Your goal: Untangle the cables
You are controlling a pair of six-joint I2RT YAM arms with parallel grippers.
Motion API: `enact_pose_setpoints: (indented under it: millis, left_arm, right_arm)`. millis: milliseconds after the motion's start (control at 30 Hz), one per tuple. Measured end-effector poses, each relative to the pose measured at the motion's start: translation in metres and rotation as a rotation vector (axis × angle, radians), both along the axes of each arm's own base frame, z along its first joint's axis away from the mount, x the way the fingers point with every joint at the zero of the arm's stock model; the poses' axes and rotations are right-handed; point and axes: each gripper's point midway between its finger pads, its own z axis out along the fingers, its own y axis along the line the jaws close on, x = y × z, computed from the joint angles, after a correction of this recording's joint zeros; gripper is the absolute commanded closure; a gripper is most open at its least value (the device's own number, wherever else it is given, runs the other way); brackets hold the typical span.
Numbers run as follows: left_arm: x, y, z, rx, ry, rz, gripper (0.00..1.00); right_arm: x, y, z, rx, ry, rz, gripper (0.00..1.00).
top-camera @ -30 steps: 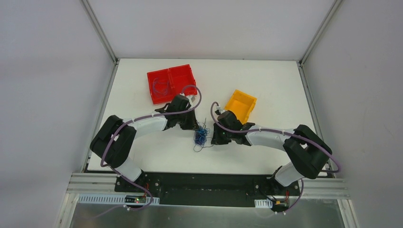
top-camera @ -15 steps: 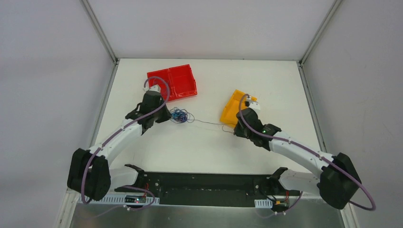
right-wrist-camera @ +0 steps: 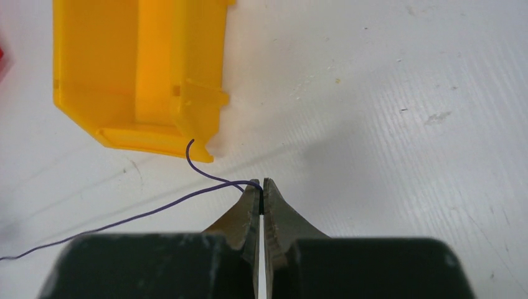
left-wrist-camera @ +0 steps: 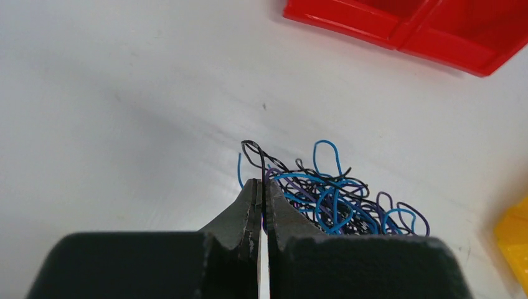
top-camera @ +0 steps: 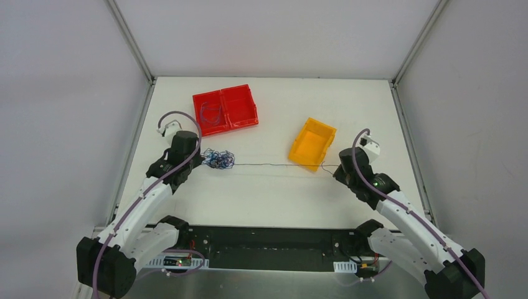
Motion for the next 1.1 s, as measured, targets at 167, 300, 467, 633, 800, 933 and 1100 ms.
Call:
enact_pose_setpoints:
  millis: [167,300,467,633,800,933,1100]
  left_arm:
    - [-0.016,0.027,0.012,0.035,-0.067,0.130,1.00]
    - [-0.023,0.038,0.022,0.041,-0.114,0.183,1.00]
    - [-0.023,0.030,0.016,0.024,-0.082,0.139,1.00]
    - [-0.012,-0.010,0.017,-0.065,-0.067,-0.064,1.00]
    - [-0.003,-0.046,0.032,-0.144,-0.096,-0.248,1.00]
    - [0.004,-0.067,0.051,-0.194,-0.131,-0.349,1.00]
    - [0.004,-0.083,0.060,-0.239,-0.144,-0.425,1.00]
  right_arm:
    - [-0.002,-0.025,0.002,-0.048,0.016,-0.100,1.00]
    - [-0.001,-0.036,0.010,-0.063,0.003,-0.144,1.00]
    - [-0.004,-0.022,0.016,-0.025,-0.008,-0.040,0.96]
    - [-0.011,0.035,0.025,0.155,-0.044,0.254,0.56]
    - [-0.025,0.089,0.027,0.240,-0.026,0.538,0.42]
    - [-0.043,0.135,0.025,0.239,0.010,0.771,0.34]
    - [-0.053,0.191,0.029,0.224,0.001,0.987,0.26]
